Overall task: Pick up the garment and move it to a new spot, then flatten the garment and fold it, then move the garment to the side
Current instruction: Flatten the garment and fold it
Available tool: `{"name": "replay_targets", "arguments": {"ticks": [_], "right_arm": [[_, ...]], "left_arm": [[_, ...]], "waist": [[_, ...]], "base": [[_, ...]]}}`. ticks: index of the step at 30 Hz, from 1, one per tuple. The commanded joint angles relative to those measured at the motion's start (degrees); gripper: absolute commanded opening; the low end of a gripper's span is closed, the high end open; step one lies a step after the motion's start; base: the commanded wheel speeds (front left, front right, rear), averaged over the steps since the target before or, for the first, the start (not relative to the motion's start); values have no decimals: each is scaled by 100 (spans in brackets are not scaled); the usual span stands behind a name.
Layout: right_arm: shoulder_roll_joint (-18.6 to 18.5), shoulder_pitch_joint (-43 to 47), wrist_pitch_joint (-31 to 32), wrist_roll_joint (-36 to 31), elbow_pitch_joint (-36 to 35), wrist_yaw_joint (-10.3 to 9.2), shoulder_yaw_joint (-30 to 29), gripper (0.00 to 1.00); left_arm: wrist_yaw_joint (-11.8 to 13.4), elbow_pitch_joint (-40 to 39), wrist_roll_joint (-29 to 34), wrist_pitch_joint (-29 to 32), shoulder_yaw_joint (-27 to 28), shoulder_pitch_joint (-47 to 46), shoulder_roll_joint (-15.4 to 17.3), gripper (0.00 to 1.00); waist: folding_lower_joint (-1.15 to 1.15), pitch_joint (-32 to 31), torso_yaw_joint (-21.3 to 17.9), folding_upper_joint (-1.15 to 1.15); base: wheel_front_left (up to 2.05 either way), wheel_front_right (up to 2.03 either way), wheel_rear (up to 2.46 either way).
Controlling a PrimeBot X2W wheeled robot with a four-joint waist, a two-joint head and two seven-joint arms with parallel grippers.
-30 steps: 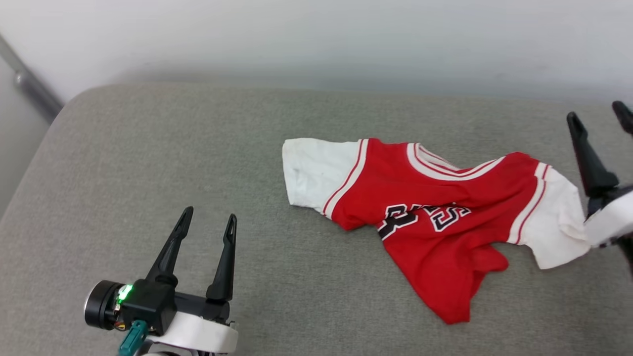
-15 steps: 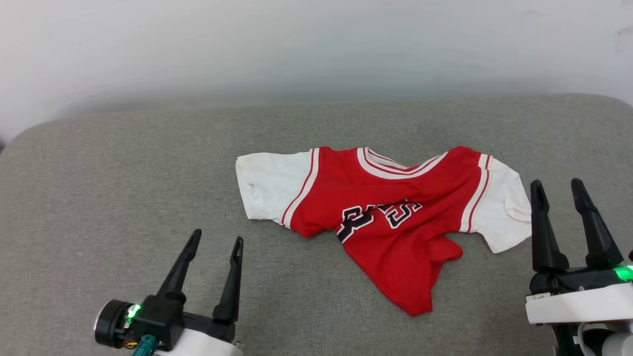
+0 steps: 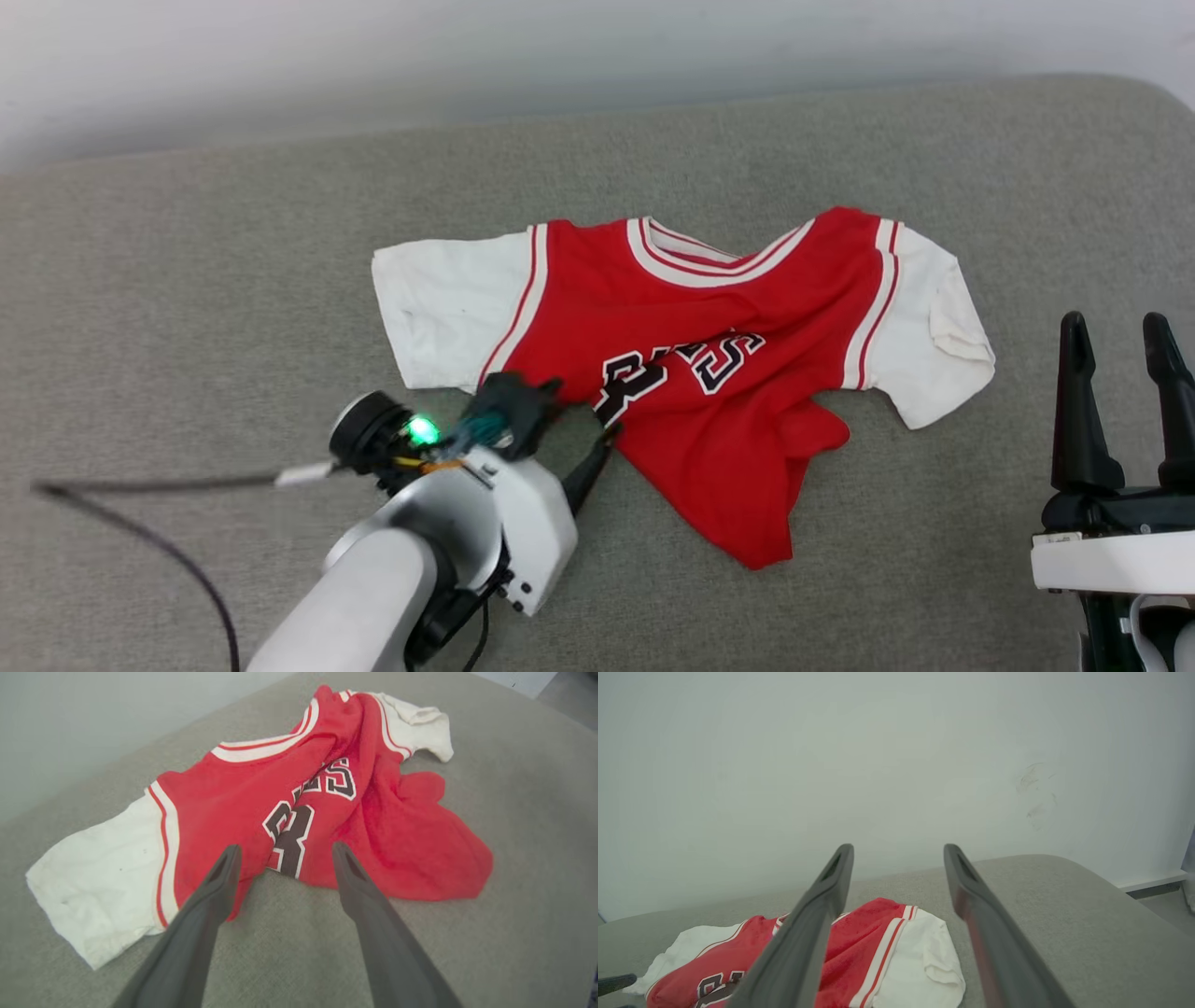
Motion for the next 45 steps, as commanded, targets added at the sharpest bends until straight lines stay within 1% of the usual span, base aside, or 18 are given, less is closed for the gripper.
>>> {"name": "replay_targets", "arguments": {"ticks": [1, 4, 6, 7, 10, 18, 19, 20, 21, 27, 32, 36, 42, 45], "right_arm": [[28, -78, -36, -29, -5, -2, -10, 100], [61, -128, -39, -24, 9, -2, 52, 100], [75, -151, -57, -37, 34, -2, 62, 100], [109, -206, -97, -43, 90, -2, 63, 100], [138, -260, -140, -44, 136, -1, 97, 100], [224, -307, -249, -4, 319, -2, 286, 100], [232, -319, -271, -1, 342, -2, 321, 100], [242, -335, -281, 2, 361, -1, 353, 100], [248, -348, -290, 4, 383, -2, 379, 100], [267, -337, -334, -20, 503, -2, 369, 100], [266, -293, -292, -58, 534, -2, 327, 100], [267, -226, -219, -67, 539, -2, 298, 100], [268, -89, -75, -54, 491, -2, 272, 100], [268, -40, -5, -49, 441, -2, 290, 100]], "left_arm": [[-5, 20, -76, 194, -99, -166, 65, 100], [-6, 92, -414, 962, -536, -712, 171, 100], [-7, 178, -628, 1333, -776, -986, 199, 100], [-6, 340, -878, 1636, -1074, -1413, 218, 100], [-6, 578, -918, 1742, -1326, -1733, 228, 100], [-6, 1467, -697, 1591, -1901, -2237, 112, 100], [-7, 1595, -743, 1600, -1995, -2243, 101, 98], [-7, 1699, -806, 1604, -2099, -2249, 93, 34], [-7, 1774, -869, 1581, -2169, -2255, 90, 0], [-12, 1895, -1161, 1362, -2399, -2267, 56, 0], [-12, 1648, -1300, 1074, -2476, -2201, -68, 0], [-2, 1384, -1364, 954, -2603, -1972, -134, 0], [187, 923, -1292, 928, -2875, -1465, -159, 0], [247, 789, -1326, 944, -3051, -1173, -233, 0]], "waist": [[0, 161, -108, 0], [0, 361, -200, 0], [0, 491, -268, 0], [0, 672, -352, 0], [0, 828, -435, 0], [0, 1072, -526, 0], [0, 1085, -534, 0], [0, 1094, -542, 0], [0, 1096, -549, 0], [0, 946, -468, 0], [0, 604, -344, 0], [0, 271, -250, 0], [0, -130, -165, 0], [0, -233, -140, 0]], "base": [[0, 0, 0], [0, 0, 0], [0, 0, 0], [0, 0, 0], [0, 0, 0], [0, 0, 0], [0, 0, 0], [0, 0, 0], [0, 0, 0], [0, 0, 0], [0, 0, 0], [0, 0, 0], [0, 0, 0], [0, 0, 0]]}}
